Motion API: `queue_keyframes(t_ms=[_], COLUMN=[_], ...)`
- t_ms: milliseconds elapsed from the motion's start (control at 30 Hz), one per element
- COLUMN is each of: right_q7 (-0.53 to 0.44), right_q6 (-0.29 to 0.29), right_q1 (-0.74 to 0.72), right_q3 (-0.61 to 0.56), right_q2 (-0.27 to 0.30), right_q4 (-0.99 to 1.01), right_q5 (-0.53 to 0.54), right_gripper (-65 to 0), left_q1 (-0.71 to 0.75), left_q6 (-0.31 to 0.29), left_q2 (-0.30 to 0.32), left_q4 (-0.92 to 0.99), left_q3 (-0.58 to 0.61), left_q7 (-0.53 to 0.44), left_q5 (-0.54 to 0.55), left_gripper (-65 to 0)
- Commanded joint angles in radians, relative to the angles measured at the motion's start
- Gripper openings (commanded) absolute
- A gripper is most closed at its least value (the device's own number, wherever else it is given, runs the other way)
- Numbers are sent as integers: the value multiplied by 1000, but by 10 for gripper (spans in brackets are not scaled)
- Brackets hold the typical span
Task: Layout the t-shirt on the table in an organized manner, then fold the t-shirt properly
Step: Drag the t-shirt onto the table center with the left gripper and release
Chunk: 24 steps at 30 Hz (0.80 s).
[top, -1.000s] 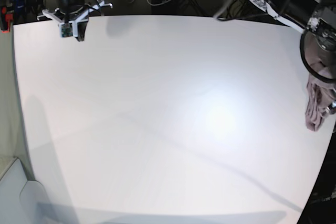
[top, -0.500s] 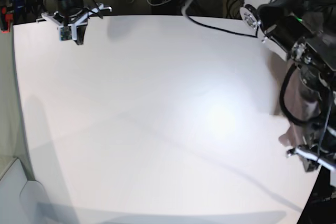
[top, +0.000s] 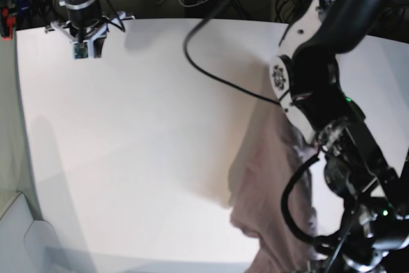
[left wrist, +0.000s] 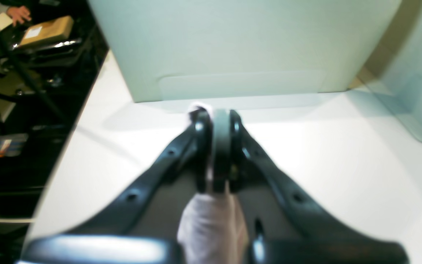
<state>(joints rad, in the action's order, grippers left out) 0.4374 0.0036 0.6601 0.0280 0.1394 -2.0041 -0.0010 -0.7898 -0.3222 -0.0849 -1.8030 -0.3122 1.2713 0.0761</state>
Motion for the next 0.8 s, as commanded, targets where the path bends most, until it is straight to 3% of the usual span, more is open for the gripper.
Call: queue_keyframes(t_ms=[0, 167, 367, 767], right_q7=[-24, -24, -24, -24], right_q6=[0, 0, -1, -1], right_q1=[2, 2, 2, -32], right_q3=[6, 49, 74, 72], right_q2=[6, 2, 2, 4], right_q4=[-19, -19, -19, -19], right_q5=[-3, -3, -3, -3], right_gripper=[-650, -650, -650, -650], left_q1=[-49, -141, -199, -279], left_q6=[1, 1, 1, 1], left_q2=[-9, -57, -42, 93], left_q4=[-2, 4, 2, -125], left_q3=[6, 2, -77, -114], left_q7=[-45, -52, -58, 3], left_q5=[6, 26, -19, -19], left_gripper=[-645, -645, -645, -645])
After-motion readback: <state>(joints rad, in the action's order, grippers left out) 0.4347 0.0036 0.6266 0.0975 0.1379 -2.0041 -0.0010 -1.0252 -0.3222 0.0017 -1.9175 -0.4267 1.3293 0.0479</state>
